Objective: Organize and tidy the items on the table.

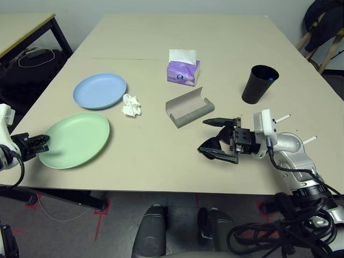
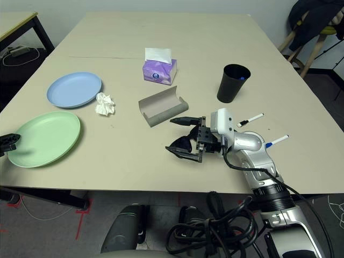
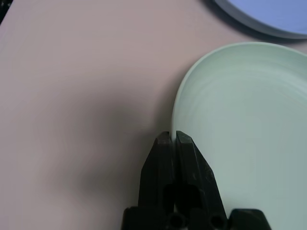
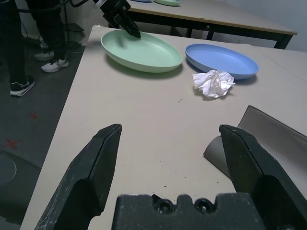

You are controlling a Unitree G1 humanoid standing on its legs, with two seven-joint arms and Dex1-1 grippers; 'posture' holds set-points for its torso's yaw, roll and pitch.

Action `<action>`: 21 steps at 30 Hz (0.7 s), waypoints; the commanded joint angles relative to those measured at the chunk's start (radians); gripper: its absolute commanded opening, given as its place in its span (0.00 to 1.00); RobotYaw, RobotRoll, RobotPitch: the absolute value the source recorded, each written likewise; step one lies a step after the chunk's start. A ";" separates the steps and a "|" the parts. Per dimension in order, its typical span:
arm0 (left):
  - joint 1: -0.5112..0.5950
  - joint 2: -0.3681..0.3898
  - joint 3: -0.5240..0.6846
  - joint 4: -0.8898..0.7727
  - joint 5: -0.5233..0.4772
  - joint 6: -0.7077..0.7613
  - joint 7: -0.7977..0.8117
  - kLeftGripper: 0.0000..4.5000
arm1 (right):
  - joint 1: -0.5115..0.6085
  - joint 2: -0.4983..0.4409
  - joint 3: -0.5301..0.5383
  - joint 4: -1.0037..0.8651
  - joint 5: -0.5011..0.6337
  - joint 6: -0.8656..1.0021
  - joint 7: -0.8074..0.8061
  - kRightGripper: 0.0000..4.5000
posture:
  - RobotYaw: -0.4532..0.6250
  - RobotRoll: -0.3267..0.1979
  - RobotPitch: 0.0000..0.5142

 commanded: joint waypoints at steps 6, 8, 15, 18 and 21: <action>-0.113 -0.123 0.093 -0.140 -0.084 0.127 0.159 0.01 | -0.009 0.000 0.006 -0.011 -0.005 0.004 -0.011 1.00 | 0.51 0.62 0.18; -0.173 -0.153 0.101 -0.130 -0.090 0.130 0.210 0.01 | -0.013 0.003 0.006 -0.012 -0.003 0.009 -0.014 1.00 | 0.51 0.62 0.18; -0.369 -0.216 0.105 0.031 -0.051 0.025 0.363 0.01 | -0.019 0.002 0.004 -0.013 -0.004 0.011 -0.023 1.00 | 0.51 0.62 0.18; -0.457 -0.250 0.104 0.146 -0.023 -0.081 0.463 0.01 | -0.021 0.008 -0.006 -0.007 -0.003 0.013 -0.043 1.00 | 0.51 0.62 0.18; -0.523 -0.289 0.095 0.241 -0.002 -0.178 0.540 0.01 | -0.026 0.018 -0.023 0.002 0.002 0.022 -0.080 1.00 | 0.51 0.62 0.17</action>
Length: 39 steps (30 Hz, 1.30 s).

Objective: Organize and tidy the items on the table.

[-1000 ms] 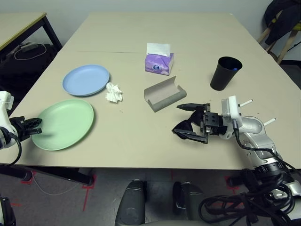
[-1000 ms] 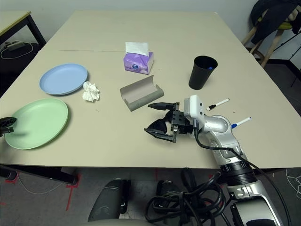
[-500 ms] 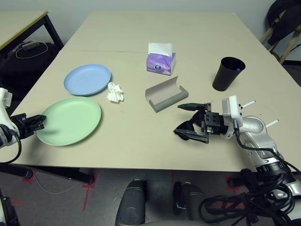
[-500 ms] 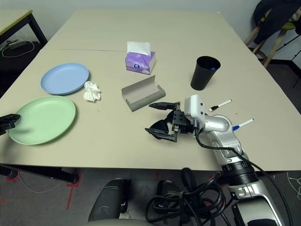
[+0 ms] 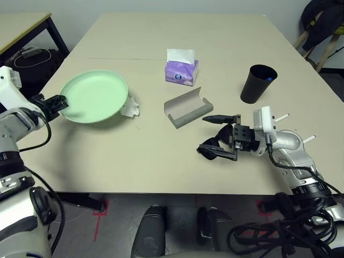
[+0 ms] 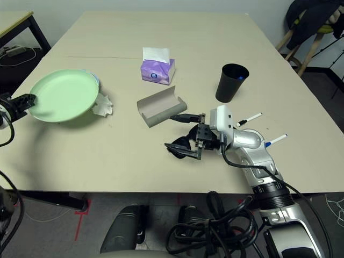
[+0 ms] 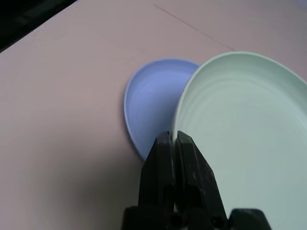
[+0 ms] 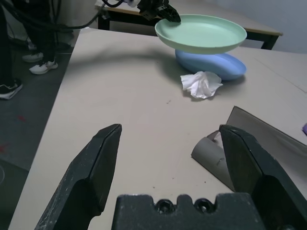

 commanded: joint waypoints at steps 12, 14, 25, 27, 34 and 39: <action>-0.164 -0.124 -0.009 0.339 0.078 -0.389 0.317 0.01 | -0.017 0.081 -0.065 -0.021 0.001 0.095 -0.264 1.00 | 0.51 0.62 0.17; -0.191 -0.131 -0.006 0.379 0.079 -0.432 0.352 0.01 | -0.011 0.086 -0.060 -0.033 0.001 0.099 -0.273 1.00 | 0.51 0.62 0.18; -0.258 -0.155 -0.013 0.517 0.079 -0.570 0.439 0.01 | -0.007 0.127 -0.065 -0.053 -0.027 0.105 -0.386 1.00 | 0.50 0.62 0.17; -0.254 -0.157 -0.018 0.526 0.084 -0.579 0.448 0.01 | -0.008 0.128 -0.062 -0.053 -0.029 0.103 -0.391 1.00 | 0.50 0.62 0.17; -0.235 -0.153 -0.047 0.534 0.106 -0.563 0.450 0.06 | -0.012 0.122 -0.056 -0.048 -0.030 0.096 -0.383 1.00 | 0.50 0.62 0.17; -0.231 -0.149 -0.074 0.527 0.115 -0.511 0.422 0.42 | -0.011 0.122 -0.051 -0.050 -0.030 0.095 -0.377 1.00 | 0.50 0.62 0.17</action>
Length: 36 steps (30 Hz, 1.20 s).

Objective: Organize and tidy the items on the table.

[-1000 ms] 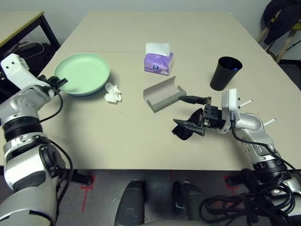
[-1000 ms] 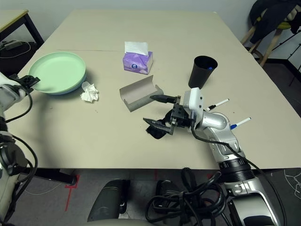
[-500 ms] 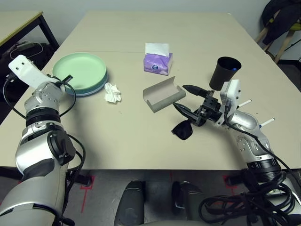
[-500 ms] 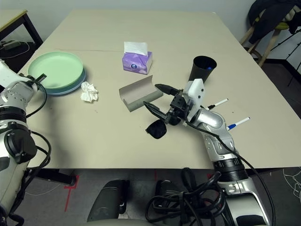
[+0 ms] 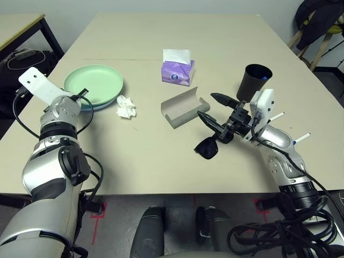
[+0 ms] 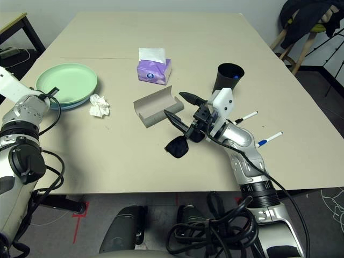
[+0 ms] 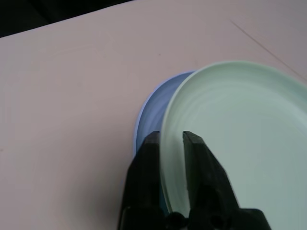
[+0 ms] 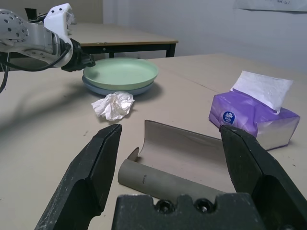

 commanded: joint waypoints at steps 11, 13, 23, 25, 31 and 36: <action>0.028 0.019 -0.068 -0.064 0.037 0.032 -0.060 0.99 | 0.006 -0.002 0.004 -0.022 -0.006 -0.003 0.007 1.00 | 0.50 0.62 0.17; 0.058 0.021 -0.194 -0.152 0.085 0.070 -0.285 0.99 | 0.006 -0.001 0.005 -0.024 -0.006 0.000 0.007 1.00 | 0.50 0.62 0.17; 0.227 0.051 -0.445 -0.417 0.143 0.008 -0.856 0.99 | 0.002 -0.003 0.009 -0.026 -0.002 0.006 0.010 1.00 | 0.51 0.62 0.17; 0.246 0.061 -0.481 -0.425 0.159 0.034 -0.926 0.99 | 0.002 -0.004 0.010 -0.031 -0.001 0.009 0.010 1.00 | 0.50 0.62 0.17; 0.248 0.071 -0.500 -0.423 0.166 0.124 -1.003 0.99 | 0.007 -0.009 0.008 -0.043 -0.002 0.016 0.008 1.00 | 0.49 0.62 0.16; 0.258 0.083 -0.519 -0.422 0.191 0.160 -1.025 0.99 | 0.009 -0.009 0.006 -0.052 -0.002 0.020 0.006 1.00 | 0.49 0.62 0.15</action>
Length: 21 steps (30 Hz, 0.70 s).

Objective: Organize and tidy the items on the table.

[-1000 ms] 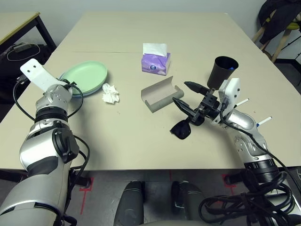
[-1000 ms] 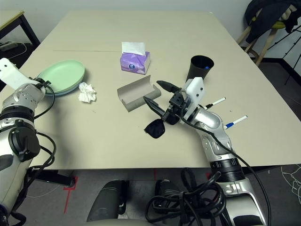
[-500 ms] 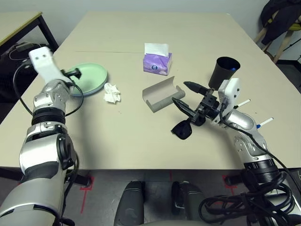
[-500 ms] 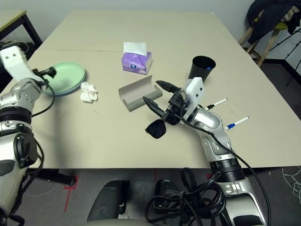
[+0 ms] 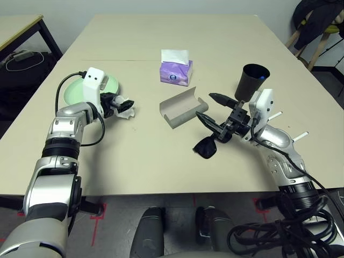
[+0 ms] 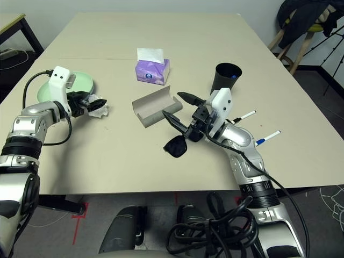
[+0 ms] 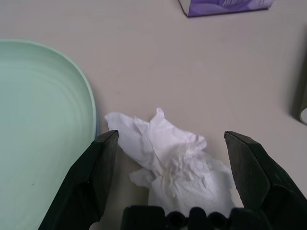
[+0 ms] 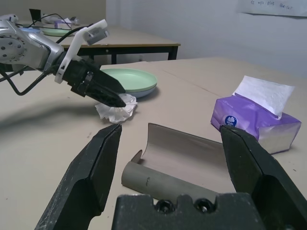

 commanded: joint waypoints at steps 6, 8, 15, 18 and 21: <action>0.018 0.012 -0.019 0.005 0.049 0.011 -0.016 0.99 | 0.007 -0.006 -0.004 -0.018 -0.002 0.008 0.002 1.00 | 0.49 0.62 0.15; 0.022 0.012 -0.022 0.008 0.058 0.011 -0.021 0.91 | 0.006 -0.005 -0.005 -0.019 -0.002 0.008 0.001 1.00 | 0.48 0.62 0.15; 0.035 0.016 -0.022 -0.007 0.065 0.031 -0.049 0.36 | 0.005 -0.004 -0.006 -0.020 0.000 0.007 -0.002 1.00 | 0.48 0.62 0.15; 0.035 0.020 -0.021 -0.009 0.068 0.038 -0.054 0.10 | 0.004 -0.002 -0.007 -0.018 0.001 0.005 -0.003 1.00 | 0.48 0.62 0.15; 0.032 0.023 -0.021 -0.007 0.073 0.046 -0.055 0.00 | 0.002 0.000 -0.006 -0.014 0.001 0.003 -0.002 1.00 | 0.49 0.62 0.15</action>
